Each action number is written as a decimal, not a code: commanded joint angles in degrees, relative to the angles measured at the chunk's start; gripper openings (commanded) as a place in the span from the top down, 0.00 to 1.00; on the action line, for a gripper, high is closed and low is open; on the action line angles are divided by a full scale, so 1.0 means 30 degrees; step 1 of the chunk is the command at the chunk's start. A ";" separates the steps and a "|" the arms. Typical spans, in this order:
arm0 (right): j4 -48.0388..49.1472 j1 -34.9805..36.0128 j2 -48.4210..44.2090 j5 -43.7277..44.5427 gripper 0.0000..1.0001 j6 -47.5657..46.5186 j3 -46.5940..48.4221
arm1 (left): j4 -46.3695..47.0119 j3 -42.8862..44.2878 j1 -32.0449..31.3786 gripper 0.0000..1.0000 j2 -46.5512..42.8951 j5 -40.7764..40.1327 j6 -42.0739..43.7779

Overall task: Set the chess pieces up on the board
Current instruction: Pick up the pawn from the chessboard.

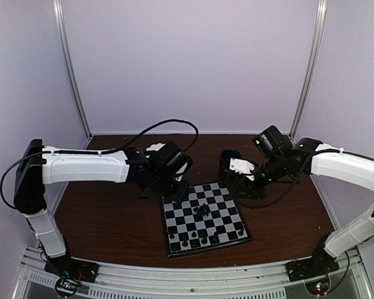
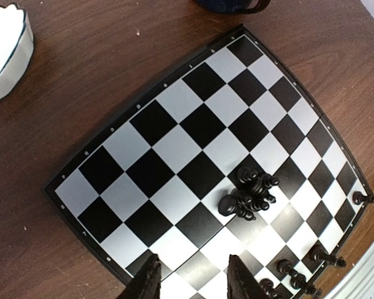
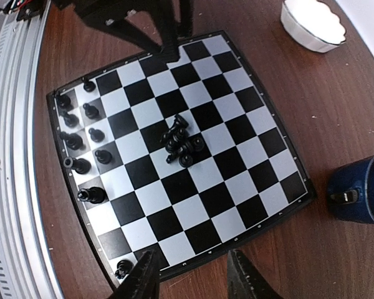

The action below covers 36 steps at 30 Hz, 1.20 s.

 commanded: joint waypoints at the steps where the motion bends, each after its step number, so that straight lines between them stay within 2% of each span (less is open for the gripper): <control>1: 0.0725 0.0095 0.1745 -0.0562 0.63 -0.0390 0.0085 | 0.0236 0.0728 0.0515 0.63 0.0100 0.0937 -0.0187; 5: -0.0013 0.0560 0.4727 -0.0626 0.66 -0.0758 0.1606 | 0.1172 -0.0741 0.1375 0.63 -0.0887 0.1131 -0.0848; 13: 0.0157 0.1367 0.8730 0.0497 0.65 -0.1781 0.3789 | 0.2539 -0.3720 0.1626 0.62 -0.3439 0.1012 -0.1549; 24: 0.0036 0.1632 1.1528 0.0974 0.64 -0.1713 0.5778 | 0.2904 -0.5369 0.1606 0.61 -0.4973 0.0702 -0.1773; 36: 0.0028 0.1644 1.1210 0.0632 0.87 -0.1618 0.5560 | 0.3183 -0.5347 0.1616 0.61 -0.4607 0.0990 -0.1734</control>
